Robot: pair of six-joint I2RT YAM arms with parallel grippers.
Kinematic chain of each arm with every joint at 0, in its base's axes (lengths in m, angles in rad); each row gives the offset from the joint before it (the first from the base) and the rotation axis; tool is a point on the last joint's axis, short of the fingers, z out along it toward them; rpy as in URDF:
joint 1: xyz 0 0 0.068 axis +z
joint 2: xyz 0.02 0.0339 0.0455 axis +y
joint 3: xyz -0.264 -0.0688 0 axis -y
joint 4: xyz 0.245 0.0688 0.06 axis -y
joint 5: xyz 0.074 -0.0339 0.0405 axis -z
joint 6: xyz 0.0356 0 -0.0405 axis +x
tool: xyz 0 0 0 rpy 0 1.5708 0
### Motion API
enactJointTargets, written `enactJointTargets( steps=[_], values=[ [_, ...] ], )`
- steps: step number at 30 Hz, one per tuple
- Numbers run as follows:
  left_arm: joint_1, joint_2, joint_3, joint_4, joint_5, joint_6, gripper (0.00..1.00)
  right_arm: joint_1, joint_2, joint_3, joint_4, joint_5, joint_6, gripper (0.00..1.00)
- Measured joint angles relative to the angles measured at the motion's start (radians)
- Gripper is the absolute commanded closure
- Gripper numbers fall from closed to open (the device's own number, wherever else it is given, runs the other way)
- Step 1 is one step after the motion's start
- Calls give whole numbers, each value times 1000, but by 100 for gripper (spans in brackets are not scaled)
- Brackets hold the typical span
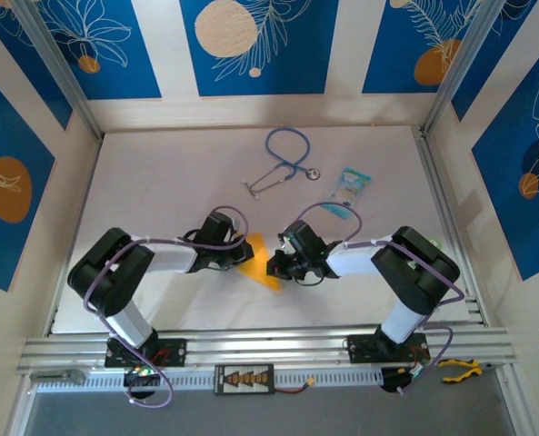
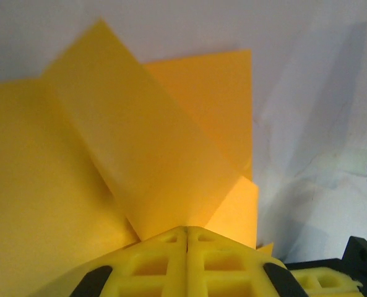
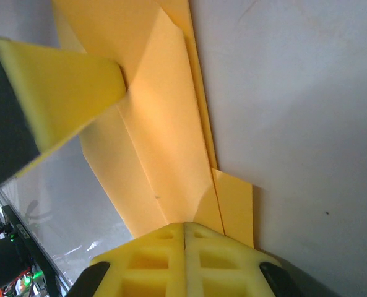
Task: Fold a paper plane with a square sheet of paper (pick it up from the middle)
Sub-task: Fourth fold the wing at the center of the table.
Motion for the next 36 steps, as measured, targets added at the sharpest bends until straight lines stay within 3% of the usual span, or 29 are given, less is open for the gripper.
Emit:
enactJointTargets(
  steps=[12,21,36],
  values=[
    [129,33,53,-55,50,72,100,2,0,8,-18,0,-11,99],
    [176,67,124,-135,64,129,100,2,0,11,-22,1,-19,99],
    [212,27,166,-224,-64,169,100,3,0,23,-49,4,-29,99]
  ],
)
